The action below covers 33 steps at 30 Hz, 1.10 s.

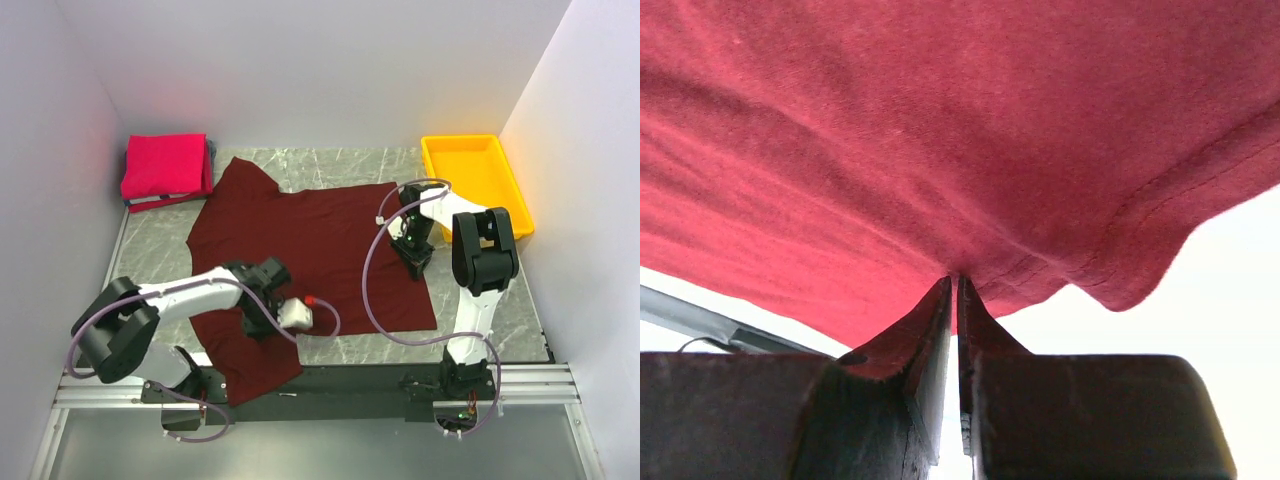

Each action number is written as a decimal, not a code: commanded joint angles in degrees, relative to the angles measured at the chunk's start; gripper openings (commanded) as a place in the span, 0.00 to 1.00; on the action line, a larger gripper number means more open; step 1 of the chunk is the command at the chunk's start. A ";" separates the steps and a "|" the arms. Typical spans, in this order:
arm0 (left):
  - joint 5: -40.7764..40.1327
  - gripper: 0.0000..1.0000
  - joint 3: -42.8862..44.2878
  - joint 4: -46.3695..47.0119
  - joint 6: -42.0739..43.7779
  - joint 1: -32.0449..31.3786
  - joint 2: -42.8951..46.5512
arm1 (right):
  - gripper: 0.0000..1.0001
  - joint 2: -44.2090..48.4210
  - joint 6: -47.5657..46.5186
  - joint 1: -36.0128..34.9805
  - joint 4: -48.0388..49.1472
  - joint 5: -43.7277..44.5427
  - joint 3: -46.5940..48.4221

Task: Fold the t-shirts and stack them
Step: Flatten the tshirt out

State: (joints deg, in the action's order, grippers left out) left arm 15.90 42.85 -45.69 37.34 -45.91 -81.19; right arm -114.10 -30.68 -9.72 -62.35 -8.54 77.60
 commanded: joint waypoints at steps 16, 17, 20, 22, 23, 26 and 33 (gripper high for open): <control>3.35 0.20 0.12 -3.96 -4.20 -23.79 5.42 | 0.16 14.79 -3.42 -0.22 -8.76 -2.01 -7.46; 3.26 0.22 0.56 -4.31 -5.16 -23.44 5.95 | 0.16 14.79 -3.51 -0.39 -8.76 -2.01 -8.51; 5.80 0.25 4.33 -6.86 -6.23 -16.34 8.06 | 0.16 14.09 -2.90 -0.83 -6.39 -1.75 -12.99; 10.54 0.29 8.36 -9.57 -5.79 -7.06 9.90 | 0.16 13.04 -2.55 -1.01 -3.49 -0.27 -15.98; 11.34 0.31 9.69 -10.03 -5.53 -3.95 10.69 | 0.16 12.59 -2.46 -0.92 -2.61 0.36 -16.86; 12.49 0.35 13.83 -11.52 -4.22 7.48 12.02 | 0.16 11.71 -2.28 -1.09 -0.68 2.20 -19.41; 17.83 0.37 22.61 -9.94 -4.29 33.58 2.99 | 0.16 15.57 -4.04 -2.94 -2.77 2.82 -24.77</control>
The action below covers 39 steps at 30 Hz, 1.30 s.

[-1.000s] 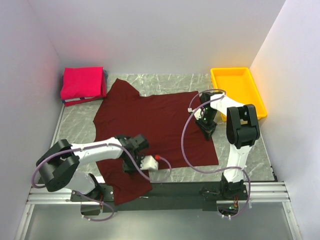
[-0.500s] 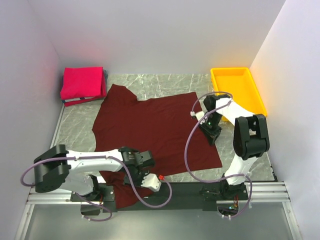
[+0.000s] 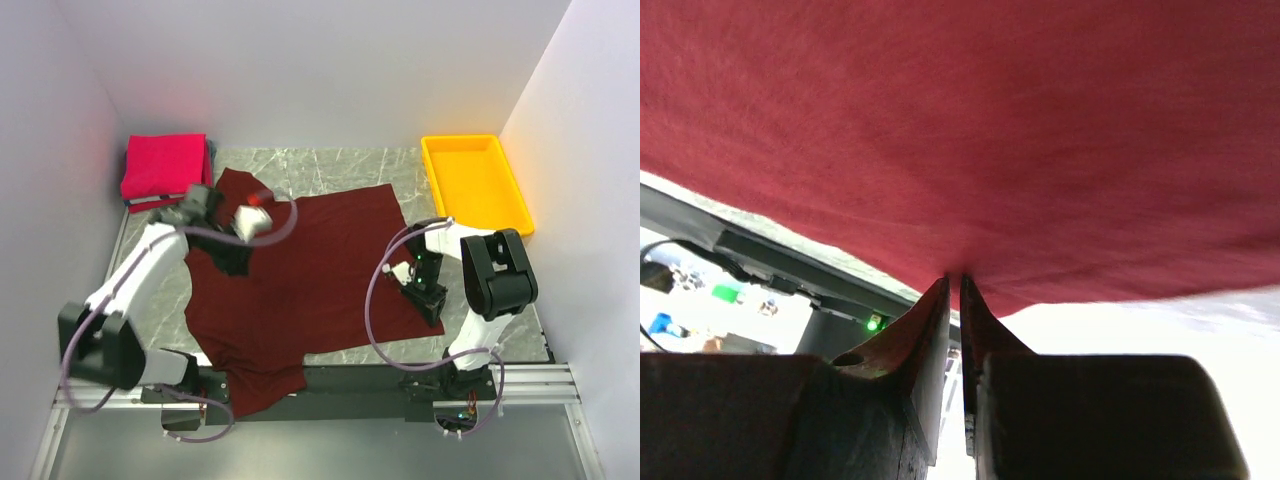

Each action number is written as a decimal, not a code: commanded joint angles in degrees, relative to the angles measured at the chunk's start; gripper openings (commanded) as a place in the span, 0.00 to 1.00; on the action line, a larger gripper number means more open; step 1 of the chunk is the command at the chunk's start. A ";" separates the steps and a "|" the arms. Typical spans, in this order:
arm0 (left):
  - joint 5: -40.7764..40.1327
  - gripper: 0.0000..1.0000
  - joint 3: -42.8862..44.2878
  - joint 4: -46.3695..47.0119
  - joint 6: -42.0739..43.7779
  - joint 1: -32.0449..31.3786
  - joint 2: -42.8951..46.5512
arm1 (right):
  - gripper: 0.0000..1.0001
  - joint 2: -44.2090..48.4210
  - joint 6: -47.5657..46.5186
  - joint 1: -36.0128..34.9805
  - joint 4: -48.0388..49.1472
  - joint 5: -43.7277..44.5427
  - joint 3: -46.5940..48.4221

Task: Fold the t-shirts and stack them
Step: Flatten the tshirt out

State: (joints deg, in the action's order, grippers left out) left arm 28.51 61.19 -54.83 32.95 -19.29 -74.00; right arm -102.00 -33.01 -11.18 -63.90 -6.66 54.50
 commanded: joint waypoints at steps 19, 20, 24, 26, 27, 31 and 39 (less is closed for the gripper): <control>4.98 0.52 35.76 14.84 -17.75 22.89 -29.01 | 0.19 0.31 -1.17 -3.15 -4.75 -4.69 13.54; 4.71 0.52 35.15 15.01 -17.57 22.89 -28.84 | 0.19 0.13 -1.70 -3.15 -3.70 -3.46 11.18; 3.57 0.53 33.13 15.19 -16.87 22.89 -28.13 | 0.19 0.39 -2.23 -3.23 -2.29 -1.70 6.42; 3.04 0.53 31.98 15.72 -16.95 22.89 -27.43 | 0.19 0.74 -2.32 -3.32 -1.23 -0.64 3.61; 3.04 0.53 30.93 16.24 -16.78 22.98 -27.17 | 0.19 0.83 -2.32 -3.41 -0.88 0.67 2.55; 1.99 0.54 29.78 17.04 -16.43 22.89 -26.81 | 0.19 1.62 -2.84 -3.50 0.70 3.84 -3.07; -1.18 0.55 32.59 16.42 -15.55 22.89 -29.88 | 0.19 4.35 -4.07 -4.90 -4.12 5.34 -3.79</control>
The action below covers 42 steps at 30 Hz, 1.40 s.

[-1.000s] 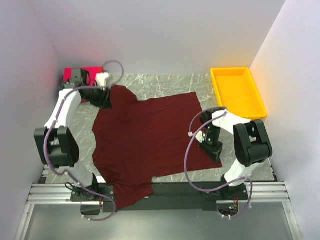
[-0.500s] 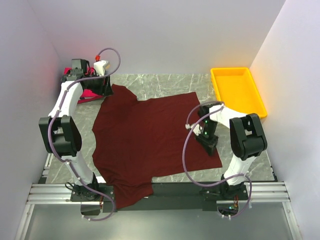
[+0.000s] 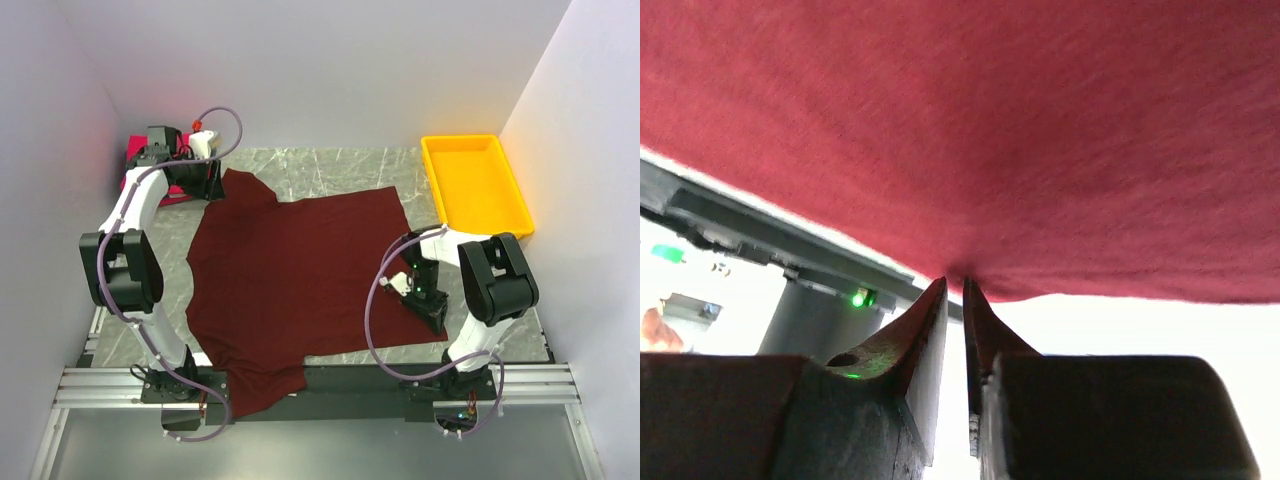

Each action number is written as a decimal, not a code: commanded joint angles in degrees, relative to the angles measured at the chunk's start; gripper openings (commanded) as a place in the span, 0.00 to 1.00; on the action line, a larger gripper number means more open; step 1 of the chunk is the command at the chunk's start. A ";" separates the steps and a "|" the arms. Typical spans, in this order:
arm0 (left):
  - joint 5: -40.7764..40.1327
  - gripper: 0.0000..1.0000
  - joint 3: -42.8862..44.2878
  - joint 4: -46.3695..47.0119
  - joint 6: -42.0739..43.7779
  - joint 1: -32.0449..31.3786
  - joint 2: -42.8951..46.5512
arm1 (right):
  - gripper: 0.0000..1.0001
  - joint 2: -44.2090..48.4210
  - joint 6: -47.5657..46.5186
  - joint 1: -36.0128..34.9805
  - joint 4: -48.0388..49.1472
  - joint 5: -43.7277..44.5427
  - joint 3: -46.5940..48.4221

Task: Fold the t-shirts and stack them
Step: Flatten the tshirt out

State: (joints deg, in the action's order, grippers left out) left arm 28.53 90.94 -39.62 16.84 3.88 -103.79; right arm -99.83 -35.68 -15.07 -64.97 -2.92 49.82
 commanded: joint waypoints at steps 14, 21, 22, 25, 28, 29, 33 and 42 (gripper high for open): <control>-1.11 0.56 10.32 -0.82 -1.20 -0.36 -5.99 | 0.21 -5.98 -0.88 -1.54 -10.27 -5.79 27.70; -3.83 0.56 6.63 1.38 -0.93 -0.28 -4.14 | 0.20 -8.62 -2.90 -1.89 -4.56 -0.78 18.48; -3.92 0.56 6.54 1.30 -0.93 -0.28 -4.23 | 0.20 -8.80 -2.90 -2.07 -3.77 -0.34 16.21; -3.66 0.56 6.27 1.47 -1.20 -0.19 -4.14 | 0.20 -9.06 -3.08 -2.33 -1.57 1.42 12.33; -3.84 0.57 5.92 2.00 -1.46 -0.28 -3.97 | 0.20 -8.63 -2.99 -2.77 -0.34 2.04 9.34; -3.84 0.57 5.83 2.00 -1.46 -0.28 -3.97 | 0.20 -8.10 -2.90 -3.12 0.36 2.65 8.46; -3.92 0.57 5.57 2.61 -1.37 -0.28 -3.97 | 0.20 -5.91 -2.99 -4.26 2.74 5.02 3.98; -2.08 0.57 7.41 3.93 -2.25 -0.28 -6.33 | 0.22 2.44 -4.22 -4.79 3.36 6.53 1.22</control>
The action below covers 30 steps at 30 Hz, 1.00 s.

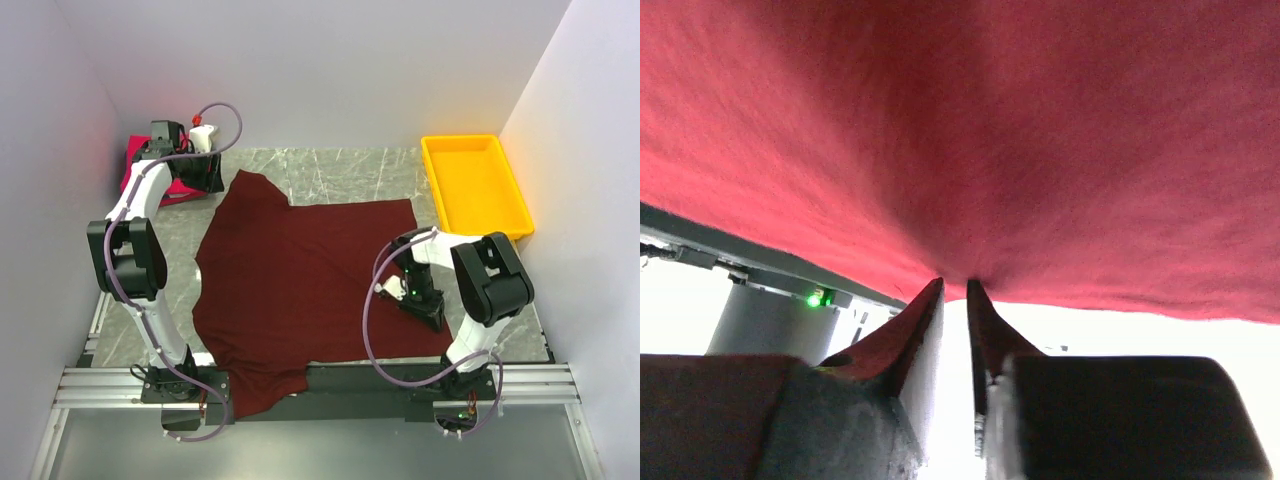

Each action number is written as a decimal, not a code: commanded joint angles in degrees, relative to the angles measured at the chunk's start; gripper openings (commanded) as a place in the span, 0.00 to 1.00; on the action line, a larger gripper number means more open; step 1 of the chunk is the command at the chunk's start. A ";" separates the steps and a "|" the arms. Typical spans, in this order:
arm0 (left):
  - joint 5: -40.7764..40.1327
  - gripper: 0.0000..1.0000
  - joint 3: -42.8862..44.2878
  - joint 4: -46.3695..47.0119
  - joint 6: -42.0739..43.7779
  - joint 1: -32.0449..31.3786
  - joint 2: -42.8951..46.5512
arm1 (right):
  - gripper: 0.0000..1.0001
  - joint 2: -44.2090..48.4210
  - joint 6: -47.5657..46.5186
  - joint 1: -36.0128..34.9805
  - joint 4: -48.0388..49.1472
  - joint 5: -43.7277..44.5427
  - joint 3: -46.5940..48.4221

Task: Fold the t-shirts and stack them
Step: Flatten the tshirt out

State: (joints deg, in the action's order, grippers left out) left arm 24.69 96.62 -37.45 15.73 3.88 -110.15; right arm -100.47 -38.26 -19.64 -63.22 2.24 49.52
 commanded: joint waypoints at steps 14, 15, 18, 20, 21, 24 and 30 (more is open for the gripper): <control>-2.71 0.50 23.53 5.88 -5.96 -3.53 -19.40 | 0.33 -7.45 18.20 9.35 7.75 -11.84 47.65; -3.24 0.50 23.35 6.94 -6.58 -3.62 -20.01 | 0.33 -8.86 19.18 10.31 8.63 -10.86 49.52; -4.29 0.51 22.39 10.29 -8.43 -3.53 -20.63 | 0.33 -12.82 22.08 12.42 13.64 -9.36 53.13; -4.74 0.51 22.38 10.99 -9.22 -3.53 -21.16 | 0.34 -15.28 23.40 13.04 17.24 -8.14 54.97; -4.65 0.50 22.39 11.17 -9.40 -3.53 -21.60 | 0.35 -16.24 23.76 13.39 18.56 -7.00 55.59; -5.35 0.51 22.47 11.17 -9.40 -5.11 -22.30 | 0.40 -20.64 24.63 14.28 21.03 -7.25 59.28; -6.32 0.55 22.91 10.91 -8.87 -5.37 -23.27 | 0.47 -29.51 26.04 14.80 22.44 -8.66 64.91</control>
State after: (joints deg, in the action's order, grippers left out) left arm 19.49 117.36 -28.12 7.66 -1.02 -132.62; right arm -127.76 -14.15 -4.82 -43.88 -6.26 111.02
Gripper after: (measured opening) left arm 0.533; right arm 0.461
